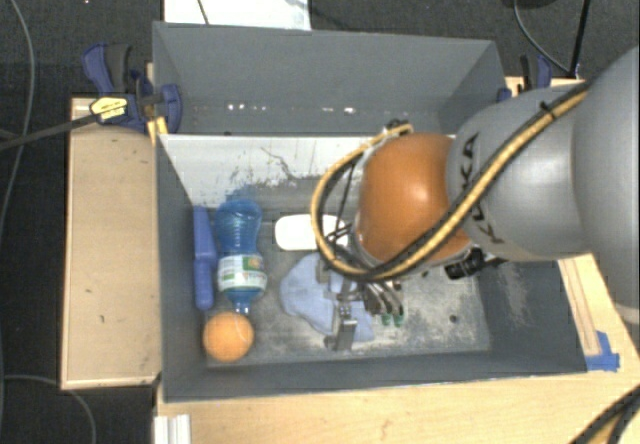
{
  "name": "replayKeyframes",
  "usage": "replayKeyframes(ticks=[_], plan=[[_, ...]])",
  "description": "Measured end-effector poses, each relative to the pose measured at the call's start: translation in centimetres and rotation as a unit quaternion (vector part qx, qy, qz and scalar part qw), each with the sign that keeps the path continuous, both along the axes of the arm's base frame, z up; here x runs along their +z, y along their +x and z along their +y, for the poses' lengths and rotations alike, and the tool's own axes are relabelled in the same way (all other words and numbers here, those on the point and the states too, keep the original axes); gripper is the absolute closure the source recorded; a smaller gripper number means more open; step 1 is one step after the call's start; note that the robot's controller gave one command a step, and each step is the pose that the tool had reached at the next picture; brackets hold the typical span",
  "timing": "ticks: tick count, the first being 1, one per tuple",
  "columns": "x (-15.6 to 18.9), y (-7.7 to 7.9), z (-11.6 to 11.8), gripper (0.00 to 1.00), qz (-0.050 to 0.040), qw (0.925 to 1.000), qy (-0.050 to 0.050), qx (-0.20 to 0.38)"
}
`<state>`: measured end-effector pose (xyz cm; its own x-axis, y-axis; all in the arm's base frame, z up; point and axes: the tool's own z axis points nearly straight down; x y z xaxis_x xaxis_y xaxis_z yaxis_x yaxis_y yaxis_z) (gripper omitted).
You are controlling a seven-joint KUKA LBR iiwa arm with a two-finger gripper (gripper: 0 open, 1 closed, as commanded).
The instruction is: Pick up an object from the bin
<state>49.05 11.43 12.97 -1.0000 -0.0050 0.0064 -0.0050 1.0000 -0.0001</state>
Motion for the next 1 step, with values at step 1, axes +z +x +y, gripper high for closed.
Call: replayKeyframes(ticks=[1], plan=[[0.42, 0.2, -0.05, 0.0, -0.0038, 1.0, 0.001, -0.002]])
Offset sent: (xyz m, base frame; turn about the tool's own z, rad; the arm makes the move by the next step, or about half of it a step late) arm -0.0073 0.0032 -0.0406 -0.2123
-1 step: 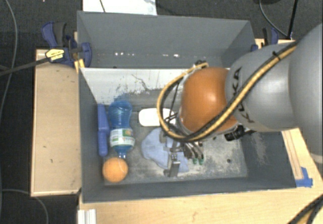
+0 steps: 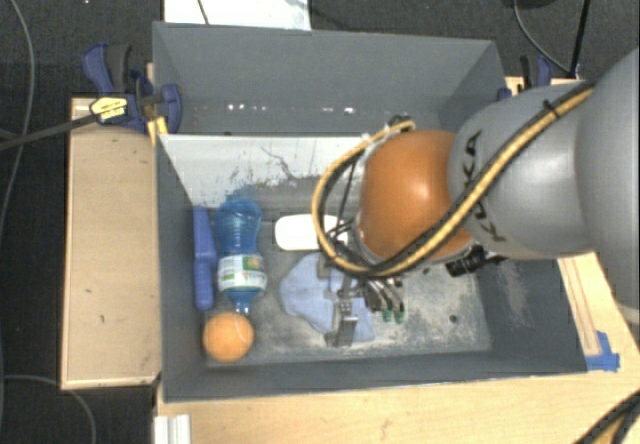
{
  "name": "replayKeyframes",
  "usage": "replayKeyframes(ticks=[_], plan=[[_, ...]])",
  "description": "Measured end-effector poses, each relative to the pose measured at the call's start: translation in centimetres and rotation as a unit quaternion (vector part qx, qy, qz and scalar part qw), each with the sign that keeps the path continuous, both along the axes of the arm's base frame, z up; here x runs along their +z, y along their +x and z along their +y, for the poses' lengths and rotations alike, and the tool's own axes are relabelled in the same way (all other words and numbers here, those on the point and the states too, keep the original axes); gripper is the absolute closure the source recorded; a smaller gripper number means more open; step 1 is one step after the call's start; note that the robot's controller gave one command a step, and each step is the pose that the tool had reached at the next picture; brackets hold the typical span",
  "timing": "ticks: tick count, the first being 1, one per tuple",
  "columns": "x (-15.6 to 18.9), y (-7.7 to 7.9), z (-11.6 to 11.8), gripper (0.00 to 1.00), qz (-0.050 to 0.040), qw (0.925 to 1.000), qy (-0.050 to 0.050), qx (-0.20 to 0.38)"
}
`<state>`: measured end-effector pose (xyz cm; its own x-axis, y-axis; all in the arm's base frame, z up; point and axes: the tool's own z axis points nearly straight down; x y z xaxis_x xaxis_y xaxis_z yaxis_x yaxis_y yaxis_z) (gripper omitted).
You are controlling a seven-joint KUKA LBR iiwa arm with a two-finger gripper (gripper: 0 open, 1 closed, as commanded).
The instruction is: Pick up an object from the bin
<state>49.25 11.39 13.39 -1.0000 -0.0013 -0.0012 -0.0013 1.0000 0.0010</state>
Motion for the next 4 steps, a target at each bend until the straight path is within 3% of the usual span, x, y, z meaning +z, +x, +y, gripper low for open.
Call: replayKeyframes(ticks=[1, 2, 3, 4], plan=[[-0.1, 0.0, 0.0, 0.0, 0.0002, 1.0, 0.0, 0.002], [-3.4, 0.6, 0.0, 0.0, -0.0016, 0.9958, 0.0, 0.091], [-6.5, 0.7, -0.1, 0.0, -0.0001, 0.9943, 0.0, 0.107], [-7.4, 0.5, 0.0, 0.0, 0.0002, 0.9915, 0.0, 0.13]])
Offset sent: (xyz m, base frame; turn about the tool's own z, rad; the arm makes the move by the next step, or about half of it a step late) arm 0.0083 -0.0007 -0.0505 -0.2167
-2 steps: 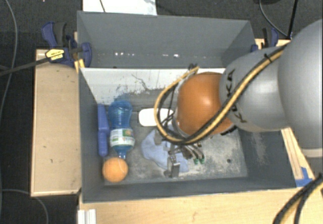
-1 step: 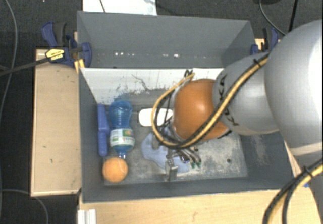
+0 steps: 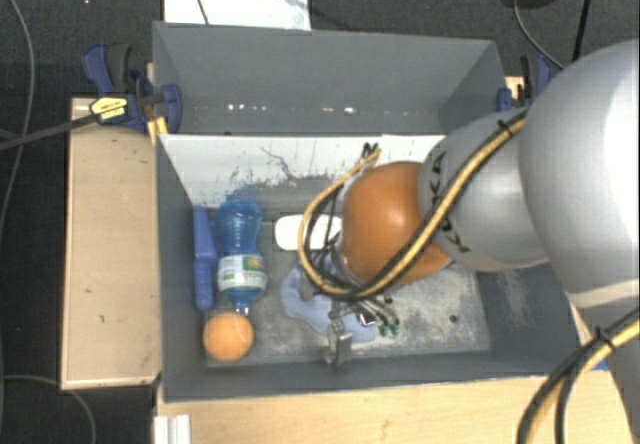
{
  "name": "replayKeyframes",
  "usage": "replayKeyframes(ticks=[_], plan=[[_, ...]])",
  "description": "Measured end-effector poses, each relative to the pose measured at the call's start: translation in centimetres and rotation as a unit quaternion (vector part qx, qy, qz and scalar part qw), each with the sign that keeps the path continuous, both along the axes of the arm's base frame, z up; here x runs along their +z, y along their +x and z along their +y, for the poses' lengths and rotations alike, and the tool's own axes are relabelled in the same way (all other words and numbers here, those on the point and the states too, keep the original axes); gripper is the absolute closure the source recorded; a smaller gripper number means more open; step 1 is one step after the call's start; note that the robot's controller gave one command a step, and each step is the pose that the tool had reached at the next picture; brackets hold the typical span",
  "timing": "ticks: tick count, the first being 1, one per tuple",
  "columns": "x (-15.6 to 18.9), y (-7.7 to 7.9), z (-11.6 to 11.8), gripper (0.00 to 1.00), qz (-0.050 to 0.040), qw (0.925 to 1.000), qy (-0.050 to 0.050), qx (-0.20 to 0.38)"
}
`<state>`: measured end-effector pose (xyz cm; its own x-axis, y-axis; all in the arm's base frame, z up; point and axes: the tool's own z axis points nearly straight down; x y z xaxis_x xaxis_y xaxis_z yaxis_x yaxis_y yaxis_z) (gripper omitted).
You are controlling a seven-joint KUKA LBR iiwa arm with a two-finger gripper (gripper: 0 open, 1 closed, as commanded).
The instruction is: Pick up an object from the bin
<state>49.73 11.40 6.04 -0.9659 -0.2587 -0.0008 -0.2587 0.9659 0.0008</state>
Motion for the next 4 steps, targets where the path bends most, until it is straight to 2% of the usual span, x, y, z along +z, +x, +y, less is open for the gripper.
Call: replayKeyframes(ticks=[1, 2, 3, 4], plan=[[1.8, 0.7, -1.9, 1.0, -0.0016, 0.9999, 0.001, -0.015], [1.8, 0.7, -1.9, 1.0, -0.0016, 0.9999, 0.001, -0.015], [1.6, 1.1, -3.3, 1.0, -0.0015, 0.9991, 0.002, -0.042], [5.3, 1.2, -4.7, 1.0, 0.0027, 0.9954, 0.0, -0.095]])
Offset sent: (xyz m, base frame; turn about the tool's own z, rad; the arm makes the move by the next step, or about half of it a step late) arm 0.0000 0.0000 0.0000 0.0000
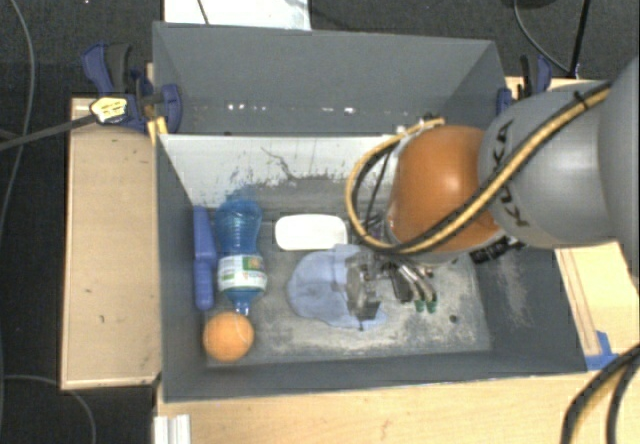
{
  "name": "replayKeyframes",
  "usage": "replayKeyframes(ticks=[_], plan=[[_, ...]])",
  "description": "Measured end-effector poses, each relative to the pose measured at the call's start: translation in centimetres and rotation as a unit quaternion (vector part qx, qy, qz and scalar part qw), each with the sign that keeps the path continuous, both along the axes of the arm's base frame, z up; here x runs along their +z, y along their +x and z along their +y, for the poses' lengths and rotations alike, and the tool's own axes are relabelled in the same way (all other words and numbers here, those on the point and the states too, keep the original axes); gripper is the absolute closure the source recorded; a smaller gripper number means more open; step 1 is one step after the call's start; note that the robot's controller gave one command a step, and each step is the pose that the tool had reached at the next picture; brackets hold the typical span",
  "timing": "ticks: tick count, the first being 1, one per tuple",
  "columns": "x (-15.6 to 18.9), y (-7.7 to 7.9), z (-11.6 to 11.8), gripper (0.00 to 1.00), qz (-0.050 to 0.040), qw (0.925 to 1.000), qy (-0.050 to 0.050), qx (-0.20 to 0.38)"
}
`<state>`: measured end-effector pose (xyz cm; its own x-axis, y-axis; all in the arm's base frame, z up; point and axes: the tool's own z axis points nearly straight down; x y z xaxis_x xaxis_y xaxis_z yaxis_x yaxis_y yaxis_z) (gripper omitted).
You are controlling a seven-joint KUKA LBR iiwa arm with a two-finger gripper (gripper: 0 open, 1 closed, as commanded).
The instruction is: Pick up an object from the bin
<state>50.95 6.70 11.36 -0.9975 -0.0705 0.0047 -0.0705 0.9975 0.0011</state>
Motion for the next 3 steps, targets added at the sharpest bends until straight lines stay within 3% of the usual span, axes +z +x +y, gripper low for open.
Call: replayKeyframes(ticks=[1, 2, 3], plan=[[6.8, 0.1, 2.1, 0.0, -0.0058, 0.9987, 0.003, 0.05], [6.8, 0.1, 2.1, 0.0, -0.0057, 0.9988, 0.003, 0.049], [2.9, 0.5, 1.2, 0.0, -0.0094, 0.9977, 0.003, 0.067]])
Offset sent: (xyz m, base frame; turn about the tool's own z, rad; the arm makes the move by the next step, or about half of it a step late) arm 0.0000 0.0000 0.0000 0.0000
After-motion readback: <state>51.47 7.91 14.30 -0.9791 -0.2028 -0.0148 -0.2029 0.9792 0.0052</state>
